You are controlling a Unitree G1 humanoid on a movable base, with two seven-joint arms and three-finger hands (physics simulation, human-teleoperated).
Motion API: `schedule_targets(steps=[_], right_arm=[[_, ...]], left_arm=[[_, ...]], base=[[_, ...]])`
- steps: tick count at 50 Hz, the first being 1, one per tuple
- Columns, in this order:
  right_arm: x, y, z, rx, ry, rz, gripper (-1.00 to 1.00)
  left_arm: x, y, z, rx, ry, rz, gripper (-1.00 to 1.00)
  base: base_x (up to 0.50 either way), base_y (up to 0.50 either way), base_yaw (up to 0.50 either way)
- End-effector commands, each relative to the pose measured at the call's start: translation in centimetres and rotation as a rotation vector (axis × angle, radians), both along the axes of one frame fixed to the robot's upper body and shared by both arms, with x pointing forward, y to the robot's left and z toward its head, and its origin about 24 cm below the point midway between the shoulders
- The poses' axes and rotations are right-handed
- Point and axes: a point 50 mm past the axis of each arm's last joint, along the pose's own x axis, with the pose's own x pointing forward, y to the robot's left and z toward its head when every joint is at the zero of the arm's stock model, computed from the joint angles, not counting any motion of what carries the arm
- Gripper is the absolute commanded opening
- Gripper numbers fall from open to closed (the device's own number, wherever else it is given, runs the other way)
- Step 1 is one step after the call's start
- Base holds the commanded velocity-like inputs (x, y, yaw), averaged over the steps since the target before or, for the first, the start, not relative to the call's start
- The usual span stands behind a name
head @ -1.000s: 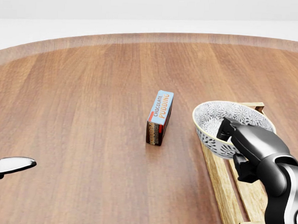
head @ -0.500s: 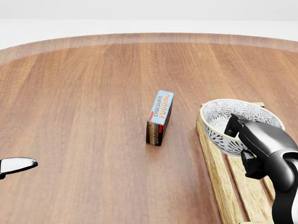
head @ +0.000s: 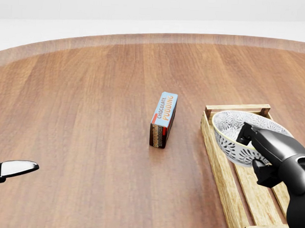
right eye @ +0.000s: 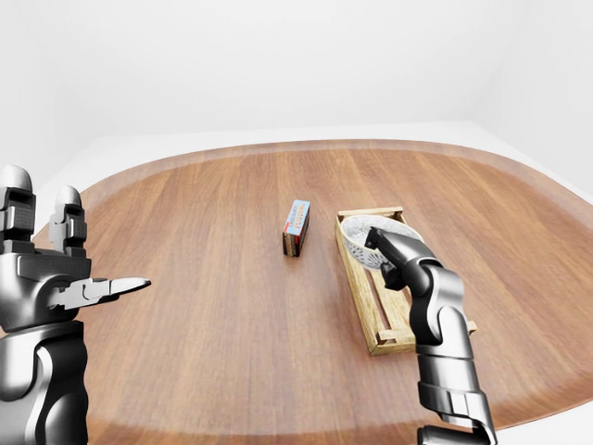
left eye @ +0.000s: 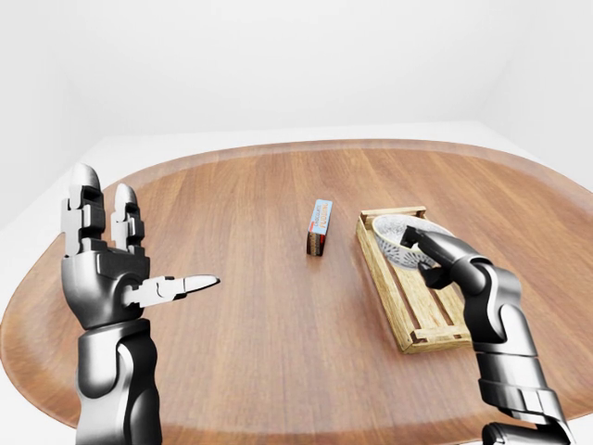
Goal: Pick up the bowl on the left and put it in the tray.
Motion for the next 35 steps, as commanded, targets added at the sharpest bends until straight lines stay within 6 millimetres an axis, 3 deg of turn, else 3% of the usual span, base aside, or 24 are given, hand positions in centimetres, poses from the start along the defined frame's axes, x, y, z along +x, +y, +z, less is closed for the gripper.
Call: schedule_targets(steps=[1, 10, 19, 35], right_arm=[[-0.2, -1.2, -0.6, -0.002, 0.010, -0.038, -1.00], [-0.1, -1.6, -0.8, -0.003, -0.003, -0.058, -1.00], [0.1, -2.0, 0.2, -0.050, -0.036, -0.068, -1.00], [0.5, -2.1, -0.5, -0.162, -0.045, -0.099, -1.00]], left_arm=[[-0.1, 0.0, 0.1, 0.001, -0.003, 0.000, 1.00], [0.0, -0.1, -0.1, 0.001, 0.004, -0.002, 1.00], [0.0, -0.1, 0.0, 0.001, 0.000, -0.003, 1.00], [-0.1, -0.1, 0.1, 0.000, -0.005, -0.002, 1.00]], base=[[0.00, 0.00, 0.00], [0.00, 0.00, 0.00], [0.00, 0.00, 0.00], [0.00, 0.00, 0.00]])
